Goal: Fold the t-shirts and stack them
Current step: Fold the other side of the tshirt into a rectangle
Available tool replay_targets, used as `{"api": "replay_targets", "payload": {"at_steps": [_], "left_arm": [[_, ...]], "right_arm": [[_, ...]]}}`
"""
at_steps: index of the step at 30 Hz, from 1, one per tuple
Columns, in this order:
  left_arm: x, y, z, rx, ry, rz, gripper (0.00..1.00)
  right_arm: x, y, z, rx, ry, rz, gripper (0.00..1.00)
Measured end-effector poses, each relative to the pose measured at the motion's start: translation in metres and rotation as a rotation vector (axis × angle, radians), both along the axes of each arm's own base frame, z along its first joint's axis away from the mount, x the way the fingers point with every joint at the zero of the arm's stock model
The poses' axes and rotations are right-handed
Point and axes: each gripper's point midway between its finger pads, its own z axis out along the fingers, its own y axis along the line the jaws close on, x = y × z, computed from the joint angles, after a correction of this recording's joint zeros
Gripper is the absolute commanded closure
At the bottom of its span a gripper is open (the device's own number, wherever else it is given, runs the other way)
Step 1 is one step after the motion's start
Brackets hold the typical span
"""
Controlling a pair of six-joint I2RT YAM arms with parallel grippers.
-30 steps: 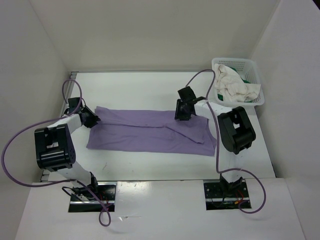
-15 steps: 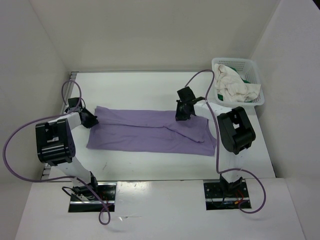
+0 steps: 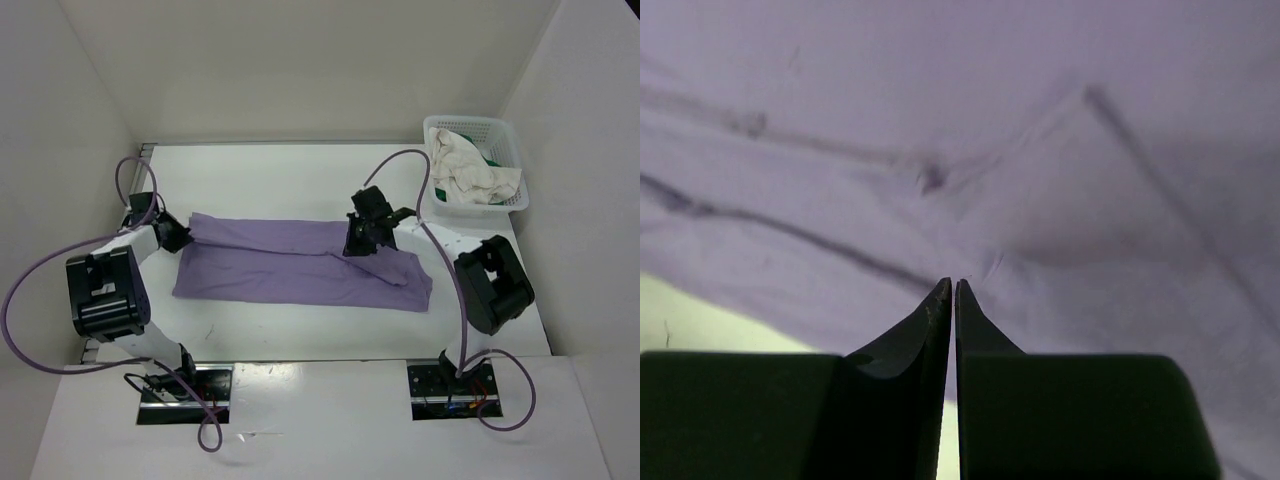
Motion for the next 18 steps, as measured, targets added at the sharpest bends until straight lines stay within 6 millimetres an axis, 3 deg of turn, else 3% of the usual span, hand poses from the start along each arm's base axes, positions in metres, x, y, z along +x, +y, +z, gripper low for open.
{"api": "replay_targets", "payload": {"at_steps": [6, 10, 13, 18], "left_arm": [[0.002, 0.001, 0.024, 0.019, -0.058, -0.002, 1.00], [-0.001, 0.000, 0.034, 0.023, -0.072, -0.003, 1.00], [-0.005, -0.002, 0.040, 0.026, -0.081, -0.003, 0.94], [-0.014, -0.001, 0.037, 0.044, -0.067, -0.004, 0.80]], "right_arm": [[-0.041, 0.023, 0.007, 0.047, 0.038, 0.044, 0.92], [-0.057, 0.025, 0.008, 0.048, 0.050, 0.044, 0.83], [-0.045, 0.015, 0.011, 0.030, 0.031, 0.021, 0.81], [0.014, -0.010, 0.021, -0.029, -0.049, -0.070, 0.72]]}}
